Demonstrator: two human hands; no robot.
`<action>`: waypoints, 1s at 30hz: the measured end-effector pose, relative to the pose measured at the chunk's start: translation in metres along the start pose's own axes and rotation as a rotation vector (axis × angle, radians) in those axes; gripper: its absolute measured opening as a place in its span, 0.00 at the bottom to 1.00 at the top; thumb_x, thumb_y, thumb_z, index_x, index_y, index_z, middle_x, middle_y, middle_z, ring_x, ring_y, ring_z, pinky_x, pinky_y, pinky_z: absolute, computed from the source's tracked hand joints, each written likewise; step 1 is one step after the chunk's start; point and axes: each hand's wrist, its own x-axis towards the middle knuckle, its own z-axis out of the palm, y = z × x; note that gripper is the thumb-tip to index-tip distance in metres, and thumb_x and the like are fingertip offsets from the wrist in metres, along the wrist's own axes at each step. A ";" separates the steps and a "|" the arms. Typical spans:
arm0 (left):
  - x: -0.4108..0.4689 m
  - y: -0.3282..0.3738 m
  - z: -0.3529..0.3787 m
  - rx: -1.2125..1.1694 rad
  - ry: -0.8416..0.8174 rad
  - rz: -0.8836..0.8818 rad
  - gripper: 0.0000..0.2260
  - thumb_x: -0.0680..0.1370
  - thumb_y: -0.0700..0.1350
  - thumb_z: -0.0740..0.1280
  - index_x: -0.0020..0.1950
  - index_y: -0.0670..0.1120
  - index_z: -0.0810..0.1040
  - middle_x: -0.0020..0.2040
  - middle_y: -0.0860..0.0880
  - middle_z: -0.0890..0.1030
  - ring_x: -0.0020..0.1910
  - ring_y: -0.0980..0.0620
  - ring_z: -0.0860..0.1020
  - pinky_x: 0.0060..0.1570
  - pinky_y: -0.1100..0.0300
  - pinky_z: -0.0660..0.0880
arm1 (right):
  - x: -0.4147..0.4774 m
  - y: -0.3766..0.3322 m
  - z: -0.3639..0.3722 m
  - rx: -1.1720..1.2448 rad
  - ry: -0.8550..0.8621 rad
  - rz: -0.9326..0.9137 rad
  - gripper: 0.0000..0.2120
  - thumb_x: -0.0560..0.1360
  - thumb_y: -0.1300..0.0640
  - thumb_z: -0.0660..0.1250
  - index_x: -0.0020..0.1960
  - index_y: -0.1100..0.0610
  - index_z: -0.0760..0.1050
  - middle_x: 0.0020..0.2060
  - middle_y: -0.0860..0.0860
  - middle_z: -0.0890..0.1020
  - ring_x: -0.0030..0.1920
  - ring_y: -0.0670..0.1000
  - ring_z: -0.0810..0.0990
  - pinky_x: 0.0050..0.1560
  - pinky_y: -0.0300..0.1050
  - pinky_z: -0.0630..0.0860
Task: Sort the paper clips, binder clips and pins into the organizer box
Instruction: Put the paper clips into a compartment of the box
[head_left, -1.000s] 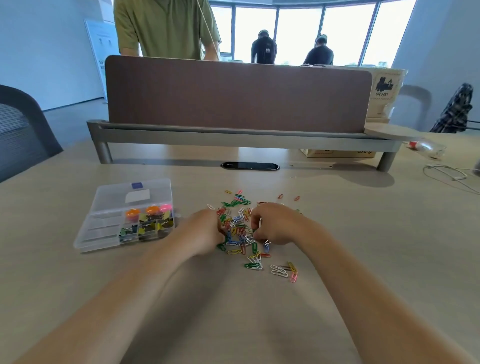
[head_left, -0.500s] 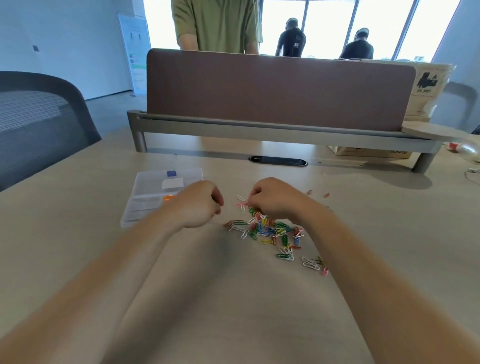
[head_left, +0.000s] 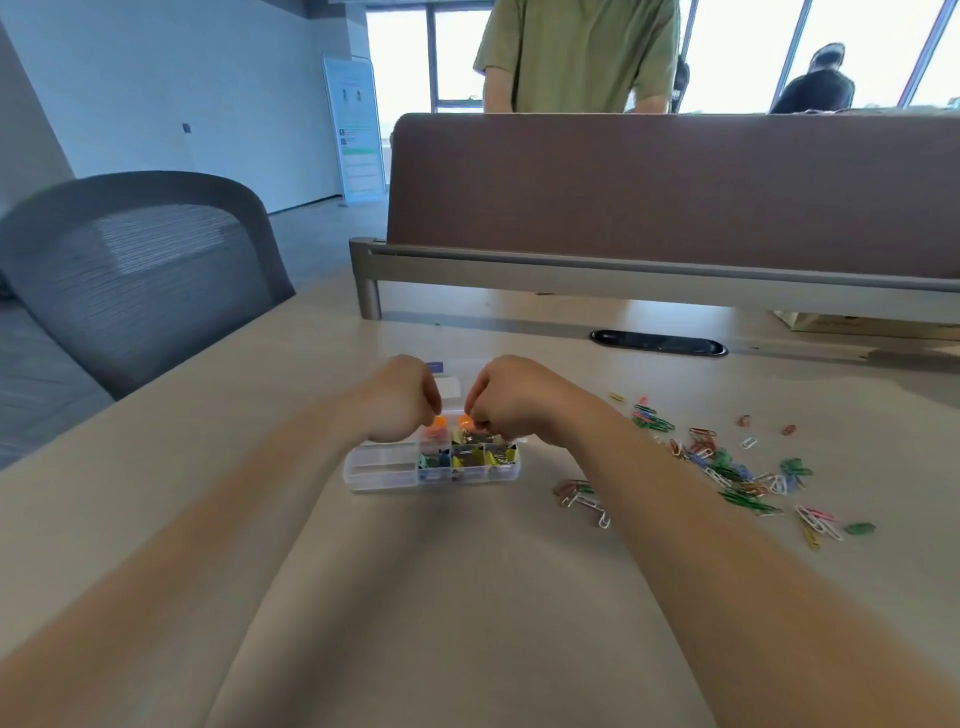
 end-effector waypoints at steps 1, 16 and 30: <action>0.005 -0.003 0.004 0.040 0.006 -0.006 0.09 0.78 0.39 0.66 0.56 0.42 0.82 0.50 0.47 0.81 0.45 0.52 0.77 0.49 0.61 0.73 | 0.006 -0.003 0.001 -0.035 0.000 -0.008 0.12 0.76 0.66 0.63 0.56 0.66 0.80 0.57 0.62 0.81 0.50 0.57 0.81 0.58 0.55 0.79; 0.020 -0.018 0.024 0.091 -0.002 0.028 0.10 0.75 0.38 0.69 0.49 0.52 0.79 0.48 0.52 0.78 0.47 0.51 0.77 0.50 0.64 0.74 | 0.029 -0.009 0.013 -0.153 0.014 -0.033 0.11 0.76 0.67 0.64 0.55 0.65 0.82 0.57 0.61 0.81 0.57 0.58 0.81 0.59 0.53 0.79; 0.008 -0.032 0.003 -0.093 0.166 0.001 0.05 0.78 0.40 0.67 0.52 0.48 0.79 0.49 0.50 0.78 0.44 0.52 0.76 0.44 0.62 0.71 | 0.029 -0.028 0.018 -0.178 -0.014 -0.156 0.11 0.76 0.63 0.68 0.57 0.59 0.81 0.48 0.54 0.82 0.42 0.50 0.77 0.45 0.40 0.74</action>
